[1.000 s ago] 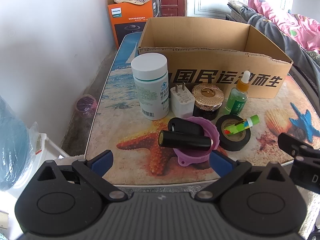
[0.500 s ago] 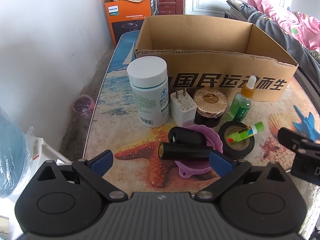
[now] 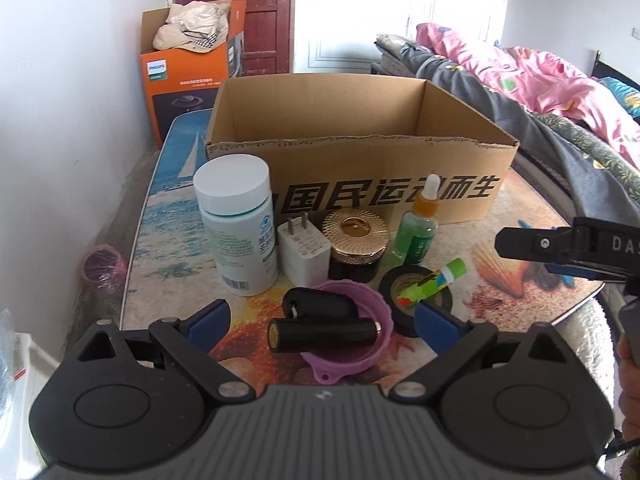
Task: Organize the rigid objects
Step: 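Grasp the green glue stick from the tape roll with the right gripper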
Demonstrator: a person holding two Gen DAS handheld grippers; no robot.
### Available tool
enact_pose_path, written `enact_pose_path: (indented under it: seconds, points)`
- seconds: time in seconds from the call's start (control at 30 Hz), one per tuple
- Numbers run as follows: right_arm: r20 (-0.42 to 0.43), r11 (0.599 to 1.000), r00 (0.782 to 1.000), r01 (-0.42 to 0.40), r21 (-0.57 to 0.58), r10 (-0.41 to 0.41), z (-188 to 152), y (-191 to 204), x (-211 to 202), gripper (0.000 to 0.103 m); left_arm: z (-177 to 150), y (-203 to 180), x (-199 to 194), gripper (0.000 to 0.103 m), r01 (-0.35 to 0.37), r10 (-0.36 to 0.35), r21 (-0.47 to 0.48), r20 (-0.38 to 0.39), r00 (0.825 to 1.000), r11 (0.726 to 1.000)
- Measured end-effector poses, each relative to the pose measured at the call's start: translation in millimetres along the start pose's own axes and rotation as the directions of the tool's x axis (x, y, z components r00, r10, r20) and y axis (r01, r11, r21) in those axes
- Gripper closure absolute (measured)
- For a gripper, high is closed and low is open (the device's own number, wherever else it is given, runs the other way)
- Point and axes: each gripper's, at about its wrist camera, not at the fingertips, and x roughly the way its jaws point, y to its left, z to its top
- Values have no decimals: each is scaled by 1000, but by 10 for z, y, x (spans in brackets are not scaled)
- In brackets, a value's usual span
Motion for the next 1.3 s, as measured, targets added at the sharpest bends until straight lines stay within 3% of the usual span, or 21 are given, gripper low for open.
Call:
enact_pose_path:
  seconds: [0.13,0.23,0.3,0.37,0.53,0.7,0.77,0.87,1.17,1.3]
  points:
    - [-2,993,996,-83,79,84,54,-123,73,3,17,-108,14,14,16,-19,72,41,999,997]
    - [-3,981,988,-150,121,152,77,-163,153,8,62,-225,55,22,46,-51,120,44,998,992]
    - [-9,974,983,-183,134,185,74,-174,215,13,91,-318,105,22,79,-84,143,29,996,986]
    - [-21,969,978,-202,144,207,59,-182,277,28,109,-418,159,27,99,-104,178,19,994,979]
    - [-60,957,969,-225,180,239,-12,-247,450,50,120,-623,369,60,135,-128,240,-44,991,961]
    - [-69,944,963,-240,227,261,-52,-347,587,67,142,-722,548,76,160,-140,252,-97,985,954]
    - [-66,938,959,-255,234,277,-42,-376,612,79,150,-732,591,77,166,-142,253,-112,984,953]
    - [-56,931,950,-290,221,308,-14,-371,609,87,159,-741,641,76,169,-140,260,-123,982,951]
    - [-43,928,934,-344,145,353,54,-234,597,88,206,-715,762,76,151,-120,262,-132,984,953]
    - [-48,927,934,-344,151,354,86,-224,644,87,214,-704,794,82,137,-107,265,-123,987,955]
